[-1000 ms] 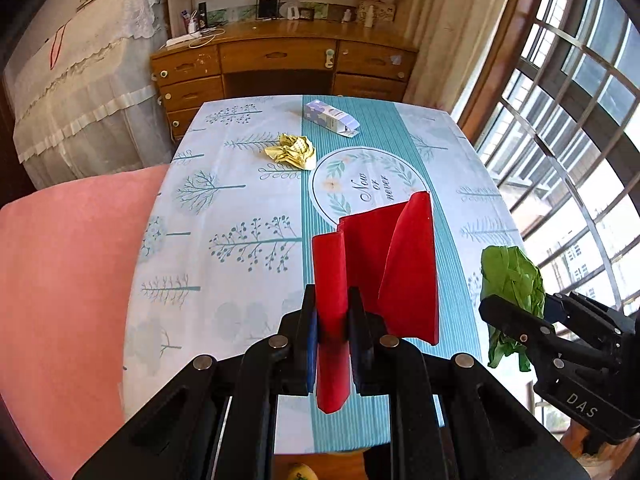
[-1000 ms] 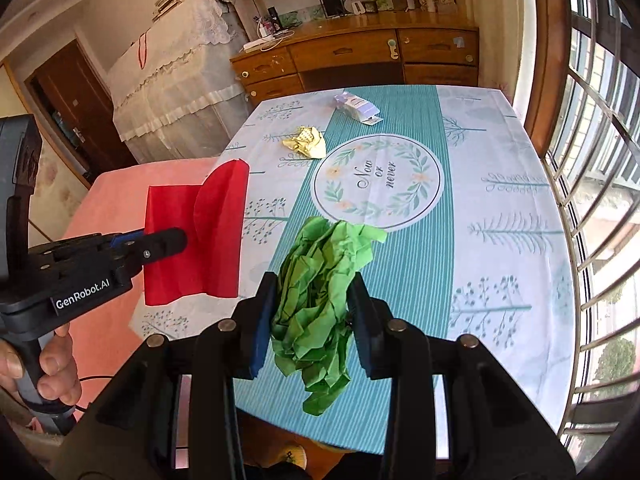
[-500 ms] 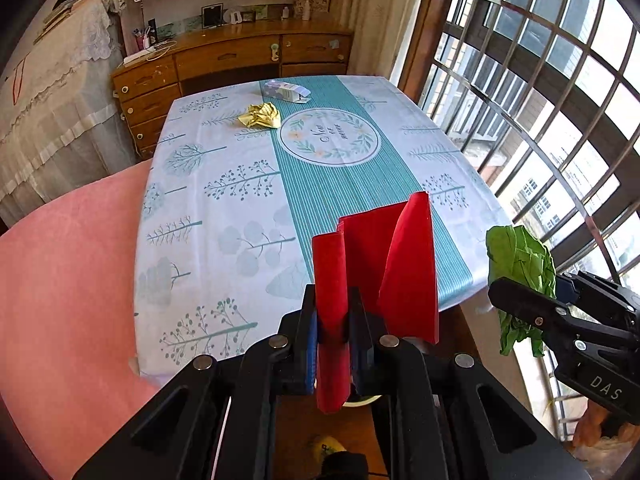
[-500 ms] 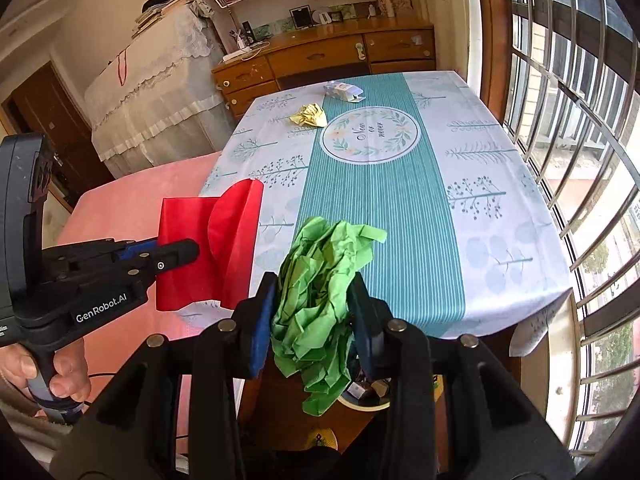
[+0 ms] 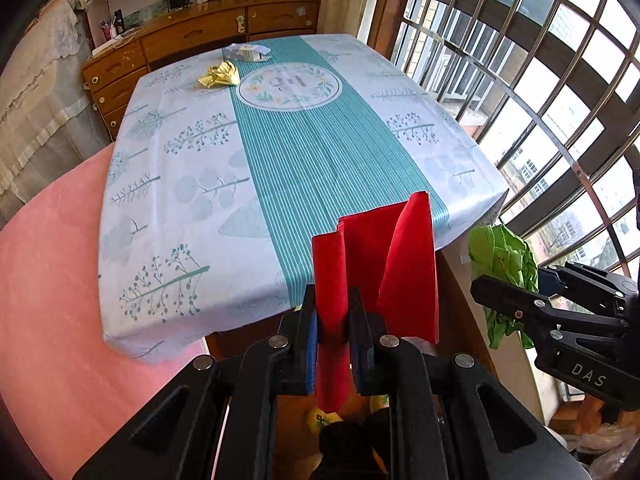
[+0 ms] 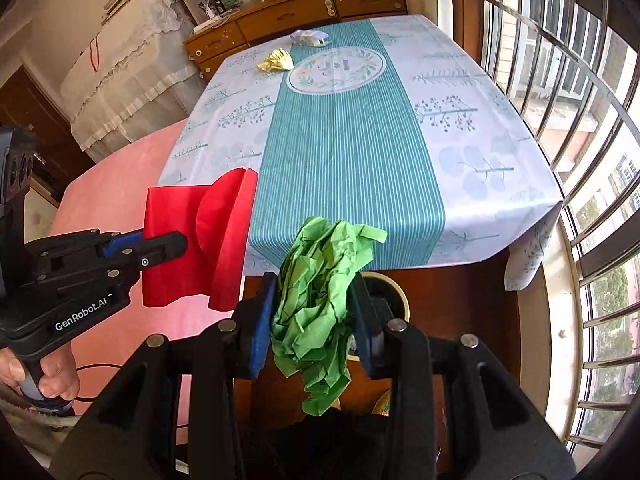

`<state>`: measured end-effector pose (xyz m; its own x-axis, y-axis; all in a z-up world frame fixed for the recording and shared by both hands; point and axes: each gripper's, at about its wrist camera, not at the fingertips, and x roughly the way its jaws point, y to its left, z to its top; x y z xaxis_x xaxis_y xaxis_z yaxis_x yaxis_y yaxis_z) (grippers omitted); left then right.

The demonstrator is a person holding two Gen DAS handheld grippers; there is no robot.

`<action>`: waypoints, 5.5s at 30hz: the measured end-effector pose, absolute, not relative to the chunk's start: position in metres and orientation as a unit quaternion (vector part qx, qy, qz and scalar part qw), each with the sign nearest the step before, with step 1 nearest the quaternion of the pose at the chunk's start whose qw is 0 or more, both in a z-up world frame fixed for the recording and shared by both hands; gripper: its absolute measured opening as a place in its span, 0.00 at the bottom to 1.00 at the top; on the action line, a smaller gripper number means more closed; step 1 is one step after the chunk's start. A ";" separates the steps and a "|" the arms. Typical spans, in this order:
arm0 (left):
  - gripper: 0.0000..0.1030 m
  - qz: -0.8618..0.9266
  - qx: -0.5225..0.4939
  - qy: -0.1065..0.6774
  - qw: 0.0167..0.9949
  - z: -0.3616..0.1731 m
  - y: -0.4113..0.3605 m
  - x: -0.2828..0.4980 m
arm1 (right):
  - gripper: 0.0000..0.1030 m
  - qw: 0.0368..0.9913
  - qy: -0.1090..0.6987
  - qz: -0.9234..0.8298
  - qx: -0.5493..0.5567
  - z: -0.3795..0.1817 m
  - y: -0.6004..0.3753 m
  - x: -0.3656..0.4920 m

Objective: Collect trash
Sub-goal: 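Carry the red box and green ribbon with both grippers over the bin, then open both grippers to drop the red box and ribbon into the bin, then raise both tools back toward the yellow wrapper and lavender carton, then grasp the yellow wrapper with the left gripper while the right grasps the lavender carton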

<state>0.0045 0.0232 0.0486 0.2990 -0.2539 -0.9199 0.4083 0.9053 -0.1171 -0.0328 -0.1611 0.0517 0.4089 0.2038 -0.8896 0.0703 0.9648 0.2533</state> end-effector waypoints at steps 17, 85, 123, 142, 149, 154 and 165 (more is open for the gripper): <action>0.12 -0.166 0.008 0.649 0.742 -0.181 -0.007 -0.021 | 0.31 0.758 0.636 0.094 0.106 -0.173 -0.197 -0.041; 0.91 -0.213 0.011 0.585 0.783 -0.125 0.017 -0.011 | 0.66 0.784 0.596 0.045 0.168 -0.148 -0.193 -0.041; 0.91 -0.093 -0.018 0.445 0.890 0.146 0.052 0.221 | 0.66 0.897 0.427 0.104 0.045 0.121 -0.174 0.224; 0.76 0.090 -0.135 0.569 0.806 -0.049 -0.001 0.537 | 0.66 0.843 0.484 0.231 -0.037 -0.050 -0.202 0.586; 0.73 0.137 -0.155 0.581 0.787 -0.091 0.009 0.567 | 0.66 0.839 0.490 0.230 -0.063 -0.102 -0.172 0.647; 0.62 0.151 -0.170 0.591 0.774 -0.114 0.014 0.574 | 0.66 0.836 0.495 0.228 -0.072 -0.127 -0.155 0.670; 0.32 0.172 -0.139 0.579 0.785 -0.112 0.015 0.566 | 0.33 0.828 0.503 0.236 -0.078 -0.139 -0.143 0.661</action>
<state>0.5656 0.0148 -0.1121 0.2696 0.1095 -0.9567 -0.4306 0.9024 -0.0181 0.6608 -0.1425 -0.1385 0.3825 0.3126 -0.8695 -0.4698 0.8761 0.1083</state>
